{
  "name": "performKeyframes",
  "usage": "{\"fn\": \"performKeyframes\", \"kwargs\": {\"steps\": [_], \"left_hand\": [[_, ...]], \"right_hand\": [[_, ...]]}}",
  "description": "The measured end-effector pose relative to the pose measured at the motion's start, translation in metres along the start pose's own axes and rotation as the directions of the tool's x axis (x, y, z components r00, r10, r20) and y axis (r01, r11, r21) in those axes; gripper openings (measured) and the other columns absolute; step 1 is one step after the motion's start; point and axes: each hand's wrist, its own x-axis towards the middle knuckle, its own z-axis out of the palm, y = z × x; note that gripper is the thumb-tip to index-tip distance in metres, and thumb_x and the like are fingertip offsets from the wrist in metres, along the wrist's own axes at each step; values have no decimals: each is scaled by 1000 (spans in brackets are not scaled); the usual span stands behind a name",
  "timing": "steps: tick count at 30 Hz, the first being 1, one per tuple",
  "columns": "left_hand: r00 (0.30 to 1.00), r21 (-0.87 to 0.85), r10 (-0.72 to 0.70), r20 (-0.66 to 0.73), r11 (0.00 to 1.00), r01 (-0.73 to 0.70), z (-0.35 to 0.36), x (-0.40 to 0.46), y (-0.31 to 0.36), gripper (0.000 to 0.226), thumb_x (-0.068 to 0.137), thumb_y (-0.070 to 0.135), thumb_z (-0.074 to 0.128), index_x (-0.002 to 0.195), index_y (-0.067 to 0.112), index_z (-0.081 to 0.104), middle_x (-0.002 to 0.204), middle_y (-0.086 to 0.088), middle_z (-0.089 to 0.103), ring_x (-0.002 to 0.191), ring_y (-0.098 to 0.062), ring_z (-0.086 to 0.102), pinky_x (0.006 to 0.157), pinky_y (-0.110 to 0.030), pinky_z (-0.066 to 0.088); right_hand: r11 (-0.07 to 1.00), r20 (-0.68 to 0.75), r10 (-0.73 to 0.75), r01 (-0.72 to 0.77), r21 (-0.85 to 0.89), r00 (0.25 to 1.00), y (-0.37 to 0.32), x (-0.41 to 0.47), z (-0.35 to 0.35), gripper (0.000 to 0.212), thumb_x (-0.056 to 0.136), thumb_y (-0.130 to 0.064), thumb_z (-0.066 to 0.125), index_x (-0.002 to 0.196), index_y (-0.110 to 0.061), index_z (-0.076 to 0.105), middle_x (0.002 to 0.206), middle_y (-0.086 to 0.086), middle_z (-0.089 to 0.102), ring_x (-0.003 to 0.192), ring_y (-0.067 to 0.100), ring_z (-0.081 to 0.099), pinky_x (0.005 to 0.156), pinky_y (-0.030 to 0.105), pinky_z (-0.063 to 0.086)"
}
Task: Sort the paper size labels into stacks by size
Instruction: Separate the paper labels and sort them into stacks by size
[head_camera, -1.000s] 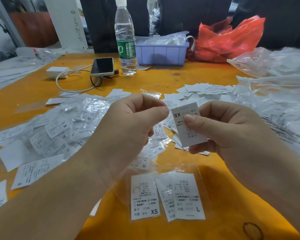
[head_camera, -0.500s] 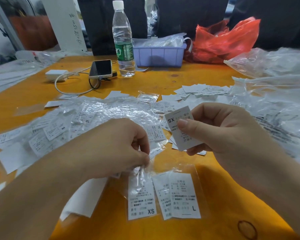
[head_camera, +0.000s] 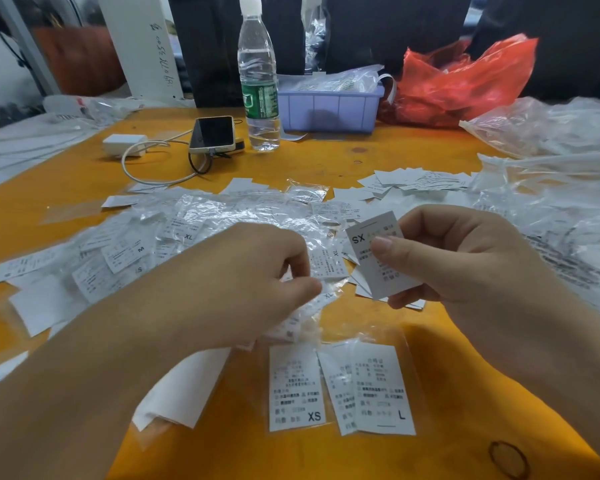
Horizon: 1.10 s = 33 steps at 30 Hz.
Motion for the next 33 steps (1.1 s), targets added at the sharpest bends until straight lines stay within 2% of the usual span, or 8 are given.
{"fn": "performKeyframes", "kwargs": {"steps": [4, 7, 12, 16, 18, 24, 29, 33], "left_hand": [[994, 162, -112, -11, 980, 113, -6, -8, 3, 48, 58, 79, 52, 75, 34, 56, 68, 13, 54, 60, 0, 51, 51, -24, 35], [977, 233, -206, 52, 954, 189, -1, -8, 5, 47, 64, 75, 64, 76, 30, 57, 71, 12, 62, 64, -2, 60, 58, -26, 48], [980, 193, -165, 114, 971, 141, 4, -5, 4, 29, 83, 55, 64, 74, 28, 57, 70, 11, 60, 62, -2, 57, 57, -24, 43], [984, 136, -128, 126, 984, 110, 2, -3, 0, 24, 90, 45, 60, 71, 30, 56, 65, 12, 57, 57, -1, 56, 54, -21, 40], [987, 129, -115, 115, 987, 100, 1, -1, 0, 22, 91, 45, 58, 74, 30, 56, 68, 12, 58, 59, -1, 56, 51, -18, 35], [985, 177, -131, 113, 978, 109, 4, 1, -4, 25, 94, 47, 52, 78, 28, 54, 74, 9, 59, 63, -3, 54, 52, -21, 35], [980, 104, -170, 99, 982, 160, 4, -4, -3, 47, 60, 73, 69, 73, 29, 59, 67, 12, 63, 56, -3, 60, 55, -27, 51], [988, 141, -125, 92, 984, 111, 7, -3, -2, 29, 79, 58, 67, 73, 31, 58, 71, 14, 62, 59, -2, 58, 56, -24, 49]], "right_hand": [[999, 17, -7, 8, -32, 1000, 1, 0, -1, 29, 65, -43, 69, 74, -15, 70, 75, 3, 74, 68, 31, 67, 58, 32, 56], [1000, 39, -5, 6, -29, 999, 0, -1, 0, 27, 69, -39, 80, 75, -15, 70, 74, 3, 74, 62, 22, 66, 55, 28, 54], [1000, 40, 1, 0, -28, 999, 2, 0, 0, 24, 70, -36, 78, 74, -15, 69, 74, 4, 74, 65, 31, 66, 57, 29, 54], [1000, 34, -3, 3, -15, 999, 0, -1, 0, 28, 69, -41, 77, 73, -14, 69, 74, 4, 74, 64, 27, 65, 56, 29, 55], [1000, 30, -3, 3, -12, 1000, 0, -1, 0, 31, 67, -42, 71, 74, -12, 68, 74, 4, 74, 62, 25, 65, 55, 28, 55], [1000, 67, 6, -6, 0, 998, 1, 0, 0, 24, 72, -37, 79, 72, -15, 69, 73, 4, 73, 62, 22, 65, 55, 27, 53], [1000, 114, -13, 11, 15, 993, -2, -4, 2, 22, 68, -36, 70, 69, -14, 70, 68, 4, 71, 59, 18, 62, 55, 27, 56], [1000, 143, -15, 15, 1, 990, -1, -4, 4, 25, 74, -37, 78, 71, -14, 69, 69, 5, 72, 61, 19, 63, 56, 27, 55]]}}
